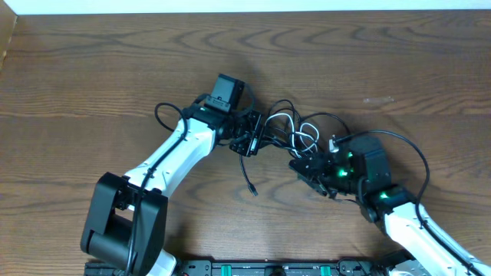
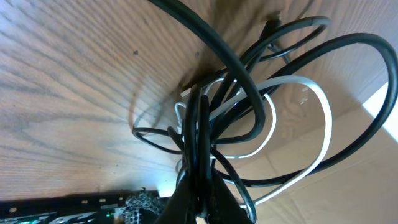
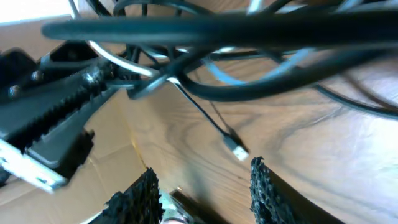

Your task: Untangle cables

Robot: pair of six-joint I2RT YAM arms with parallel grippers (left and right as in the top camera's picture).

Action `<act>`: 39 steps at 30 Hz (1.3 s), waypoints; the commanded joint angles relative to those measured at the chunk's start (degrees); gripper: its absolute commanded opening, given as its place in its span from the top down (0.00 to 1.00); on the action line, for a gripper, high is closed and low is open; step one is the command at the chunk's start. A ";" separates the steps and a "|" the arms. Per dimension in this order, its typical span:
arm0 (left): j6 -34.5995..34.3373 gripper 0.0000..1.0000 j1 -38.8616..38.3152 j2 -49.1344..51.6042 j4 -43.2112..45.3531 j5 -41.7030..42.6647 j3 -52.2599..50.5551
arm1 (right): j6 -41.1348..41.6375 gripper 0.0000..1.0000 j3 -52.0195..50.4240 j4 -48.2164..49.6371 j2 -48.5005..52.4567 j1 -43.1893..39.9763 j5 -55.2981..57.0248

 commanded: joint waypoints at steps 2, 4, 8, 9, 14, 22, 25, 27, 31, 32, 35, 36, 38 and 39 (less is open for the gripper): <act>3.58 0.92 -0.94 -0.24 0.02 0.74 0.33 | 10.10 0.54 -0.15 2.69 0.09 2.99 9.20; 5.18 0.92 -1.01 -0.24 -0.39 0.76 0.33 | 11.93 0.55 -0.15 3.45 0.09 3.72 11.74; 5.31 0.92 -1.01 -0.24 -1.64 0.76 0.33 | 14.56 0.55 -0.15 3.43 0.09 4.04 16.09; 5.57 0.92 -1.09 -0.24 -1.73 0.76 0.33 | 15.10 0.55 -0.15 3.45 0.09 4.04 17.20; 7.67 0.92 -1.99 -0.24 -1.86 0.79 0.33 | 17.51 0.56 -0.15 4.55 0.09 4.04 20.33; 7.65 0.92 -3.54 -0.24 -1.77 5.53 0.33 | 17.46 0.69 -0.15 6.08 3.19 4.07 19.89; 7.65 0.92 -3.63 -0.26 -1.77 6.51 0.33 | 17.44 0.80 -0.15 6.21 5.51 4.07 19.26; 7.67 0.92 -3.63 -0.26 -1.55 7.85 0.33 | 17.38 0.94 -0.15 6.21 6.93 4.04 19.19; 14.16 0.92 -3.39 -0.26 -1.44 5.18 0.33 | 11.69 0.99 -0.15 6.23 8.28 3.80 20.09; 18.23 0.92 -3.19 -0.26 -1.55 3.50 0.33 | 7.91 0.99 -0.15 6.34 8.15 3.61 21.38; 27.45 0.92 -2.25 -0.26 -5.68 -3.61 0.33 | -1.66 0.99 -0.15 6.12 7.61 2.21 23.93; 28.28 0.92 -1.62 -0.26 -9.25 -7.17 0.33 | -4.55 0.99 -0.15 5.88 7.13 1.07 23.89; 28.22 0.92 -0.15 -0.26 -16.41 -14.71 0.33 | -7.32 0.99 -0.15 4.52 5.77 -1.62 23.67; 28.22 0.92 0.76 -0.26 -19.87 -18.88 0.33 | -8.28 0.99 -0.15 3.89 4.90 -3.19 23.56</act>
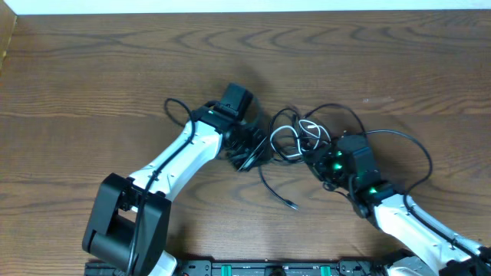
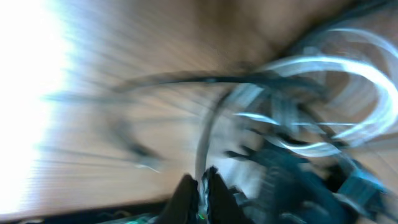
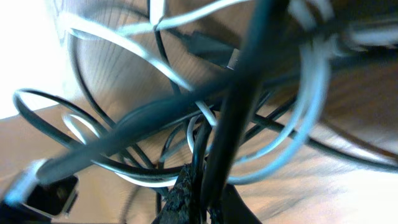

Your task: Untangle cables

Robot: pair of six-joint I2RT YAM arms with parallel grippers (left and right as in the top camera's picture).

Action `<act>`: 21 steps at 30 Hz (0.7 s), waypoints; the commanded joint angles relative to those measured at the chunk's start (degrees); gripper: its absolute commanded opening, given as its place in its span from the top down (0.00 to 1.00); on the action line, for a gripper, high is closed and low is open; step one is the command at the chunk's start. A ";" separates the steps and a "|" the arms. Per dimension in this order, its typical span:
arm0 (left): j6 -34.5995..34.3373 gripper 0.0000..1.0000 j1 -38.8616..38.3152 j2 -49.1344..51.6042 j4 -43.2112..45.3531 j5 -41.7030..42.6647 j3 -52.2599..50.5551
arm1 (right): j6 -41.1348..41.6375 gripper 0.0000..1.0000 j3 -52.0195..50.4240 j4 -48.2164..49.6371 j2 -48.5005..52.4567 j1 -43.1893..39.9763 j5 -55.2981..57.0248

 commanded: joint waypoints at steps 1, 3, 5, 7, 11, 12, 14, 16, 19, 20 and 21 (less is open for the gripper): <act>5.38 0.92 3.56 -0.26 -7.78 -17.46 0.28 | -10.62 0.99 -0.15 -1.20 -2.97 -5.14 2.32; 5.25 0.92 5.90 -0.26 -13.35 -23.63 0.28 | -13.55 0.99 -0.15 -1.31 -4.98 -8.68 0.28; 4.76 0.92 8.63 -0.26 -17.31 -27.04 0.28 | -15.58 0.99 -0.15 -1.33 -6.71 -11.30 -2.01; 4.76 0.92 11.19 -0.26 -18.62 -26.91 0.28 | -16.61 0.99 -0.15 -1.33 -8.09 -13.11 -4.37; 6.78 0.88 14.27 -0.26 -17.55 -17.70 0.28 | -16.35 0.99 -0.15 -0.31 -9.11 -13.57 -10.05; 9.62 0.85 14.29 -0.26 -16.09 -14.10 0.28 | -16.02 0.99 -0.15 0.11 -9.09 -13.22 -10.88; 16.52 0.76 13.51 -0.26 -12.07 -5.99 0.28 | -13.84 0.99 -0.15 0.74 -9.09 -12.04 -11.67; 22.38 0.61 12.11 -0.26 -7.69 2.43 0.28 | -10.47 0.99 -0.15 1.88 -9.09 -10.86 -11.67; 28.52 0.36 10.14 -0.28 -2.08 13.03 0.28 | -5.62 0.98 -0.15 5.11 -9.09 -9.16 -11.58; 29.97 0.32 9.66 -0.33 -0.57 15.58 0.28 | -4.46 0.98 -0.15 6.05 -9.09 -8.76 -11.41; 31.01 0.31 9.31 -0.39 0.66 17.18 0.28 | -3.34 0.99 -0.15 6.80 -9.09 -8.46 -11.15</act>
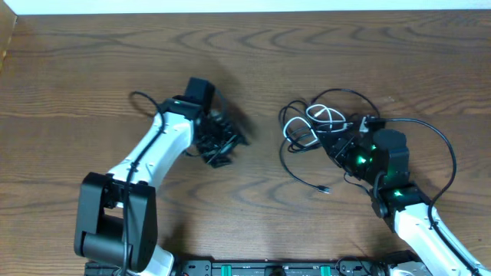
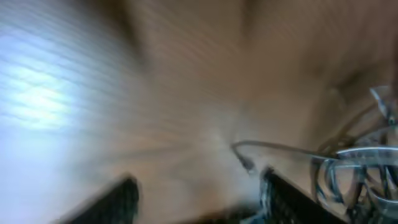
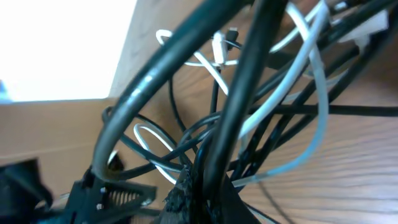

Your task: Untangle cables

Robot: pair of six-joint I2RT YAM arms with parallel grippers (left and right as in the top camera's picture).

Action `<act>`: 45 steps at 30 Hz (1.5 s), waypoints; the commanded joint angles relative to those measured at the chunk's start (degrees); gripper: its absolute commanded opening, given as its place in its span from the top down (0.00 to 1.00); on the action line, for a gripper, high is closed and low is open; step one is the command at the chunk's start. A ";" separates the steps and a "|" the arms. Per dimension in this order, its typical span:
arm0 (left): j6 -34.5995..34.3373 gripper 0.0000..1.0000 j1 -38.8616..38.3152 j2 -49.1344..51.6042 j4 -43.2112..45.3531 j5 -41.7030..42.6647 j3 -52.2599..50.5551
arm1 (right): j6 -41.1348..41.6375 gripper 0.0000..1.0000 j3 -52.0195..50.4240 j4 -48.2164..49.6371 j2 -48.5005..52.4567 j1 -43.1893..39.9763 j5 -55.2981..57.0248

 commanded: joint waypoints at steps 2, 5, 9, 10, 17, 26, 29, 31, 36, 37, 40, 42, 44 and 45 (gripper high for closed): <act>9.60 0.30 -1.44 -0.70 2.23 13.53 0.44 | 7.63 0.99 0.07 1.70 -0.68 1.57 0.61; 11.41 0.30 -1.46 -1.62 1.81 13.75 0.44 | 9.05 0.98 0.07 1.66 -0.68 2.16 4.59; 11.52 0.30 -1.46 -4.39 1.68 13.97 0.44 | 10.16 0.98 0.07 1.68 -0.66 3.17 9.64; 11.39 0.30 -1.46 -5.42 1.70 13.94 0.44 | 10.62 0.98 0.07 1.70 -0.66 3.50 10.69; 8.50 0.31 -2.49 -12.90 2.75 12.04 0.44 | 19.96 0.98 0.07 6.05 1.49 9.07 15.04; 9.57 0.37 -2.12 -31.45 -9.22 -5.46 0.44 | 17.00 0.98 0.09 11.98 2.71 12.92 18.64; 6.27 0.37 -2.56 -40.15 -15.21 -21.90 0.44 | 15.52 0.99 0.09 11.91 2.71 12.92 18.53; 2.99 0.37 -2.84 -45.13 -17.53 -32.28 -0.17 | 15.41 0.98 0.09 11.98 2.71 12.92 18.18; -4.50 0.32 -2.86 -53.83 -9.70 -33.97 -8.72 | 15.41 0.98 0.09 11.93 2.71 13.42 16.85; -6.75 0.32 -2.86 -54.60 -7.63 -33.05 -11.13 | 15.41 0.98 0.09 11.93 2.71 13.81 16.87; -14.32 0.33 -2.86 -54.88 -1.25 -30.73 -18.60 | 15.39 0.99 0.09 11.96 2.71 15.02 16.87; -19.58 0.33 -2.86 -53.92 2.80 -29.22 -22.40 | 15.39 0.99 0.09 11.89 2.71 15.50 16.90; -25.90 0.39 -2.86 -52.04 6.78 -27.85 -24.87 | 15.39 0.99 0.09 11.50 2.71 15.82 16.90; -27.87 0.42 -2.86 -51.12 8.13 -27.12 -25.44 | 15.41 0.98 0.09 11.34 2.73 15.98 16.90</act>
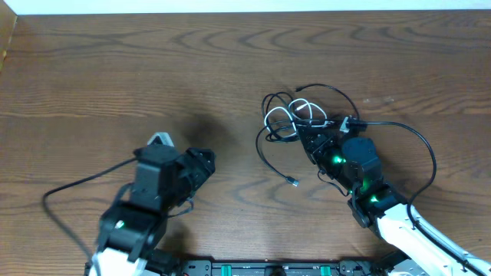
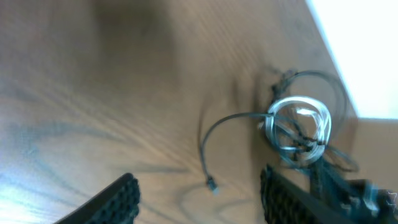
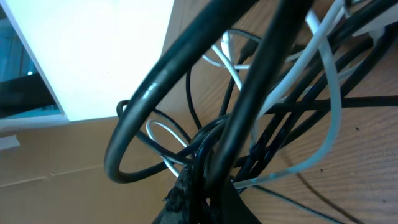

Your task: Untangle cables

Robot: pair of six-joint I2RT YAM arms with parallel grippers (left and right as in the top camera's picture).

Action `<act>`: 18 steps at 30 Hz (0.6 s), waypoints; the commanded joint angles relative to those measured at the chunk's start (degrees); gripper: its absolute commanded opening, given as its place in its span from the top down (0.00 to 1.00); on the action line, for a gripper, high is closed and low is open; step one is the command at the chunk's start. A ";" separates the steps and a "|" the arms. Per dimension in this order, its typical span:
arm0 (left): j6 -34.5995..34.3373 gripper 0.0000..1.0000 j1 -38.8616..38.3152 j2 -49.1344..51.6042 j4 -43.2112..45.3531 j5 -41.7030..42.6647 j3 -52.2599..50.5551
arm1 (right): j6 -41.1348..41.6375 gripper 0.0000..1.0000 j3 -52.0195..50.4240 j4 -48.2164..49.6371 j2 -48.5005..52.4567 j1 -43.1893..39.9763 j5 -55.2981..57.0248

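Observation:
A knot of black and white cables (image 1: 295, 119) lies right of the table's middle. My right gripper (image 1: 313, 144) is shut on its black strands, which cross close before the right wrist camera (image 3: 249, 112). One black loose end with a plug (image 1: 291, 182) trails toward the front. My left gripper (image 1: 201, 162) is open and holds nothing, well to the left of the knot. Its wrist view shows the knot (image 2: 298, 127) and the plug end (image 2: 212, 184) ahead of the fingers (image 2: 121, 196).
The brown wooden table (image 1: 115, 77) bears only the cables. A thin black lead (image 1: 77, 188) runs from the left arm across the front left. A long black loop (image 1: 418, 146) curves round the right arm.
My left arm has drawn back from mid-table to the front left, gripper still open. The right gripper, still shut on the knot, has shifted a little to the left with it.
At first my left gripper was shut on black strands of the knot while the right stood open beside it. Then both were shut on it. Then the left was open and off to the left, the knot staying with the right; now the left arm is drawn back.

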 commanded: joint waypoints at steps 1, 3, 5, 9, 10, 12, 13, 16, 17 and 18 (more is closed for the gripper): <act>-13.03 0.44 -0.20 2.91 3.89 2.67 -1.81 | -1.20 0.98 0.20 -0.28 0.04 1.07 0.39; -14.36 0.53 -0.20 5.97 6.56 5.16 -1.81 | -1.03 0.99 0.20 -0.33 0.04 1.64 0.37; -15.80 0.58 -0.20 9.35 10.51 9.35 -1.81 | 0.39 0.99 0.20 -0.33 0.04 2.47 0.39; -16.59 0.62 -0.76 17.40 21.75 19.15 -1.81 | 0.96 0.99 0.20 -0.33 0.04 3.93 0.63; -16.87 0.62 -1.27 19.41 24.59 20.96 -1.81 | 0.94 0.98 0.20 -0.35 0.09 4.15 0.72; -17.66 0.62 -2.54 22.49 28.55 23.06 -1.81 | 0.94 0.98 0.20 -0.55 0.31 4.26 0.85; -17.90 0.62 -3.21 23.85 29.86 23.65 -1.81 | 0.94 0.98 0.20 -0.76 0.42 4.26 0.87; -19.10 0.59 -5.16 26.69 31.12 23.74 -1.81 | 0.94 0.98 0.20 -2.21 0.87 4.26 1.09; -19.15 0.57 -5.68 27.32 31.45 23.58 -1.81 | 0.94 0.98 0.20 -2.67 0.98 4.26 1.09; -19.21 0.57 -6.16 27.80 31.82 23.30 -1.81 | 0.94 0.98 0.20 -3.04 1.11 4.26 1.09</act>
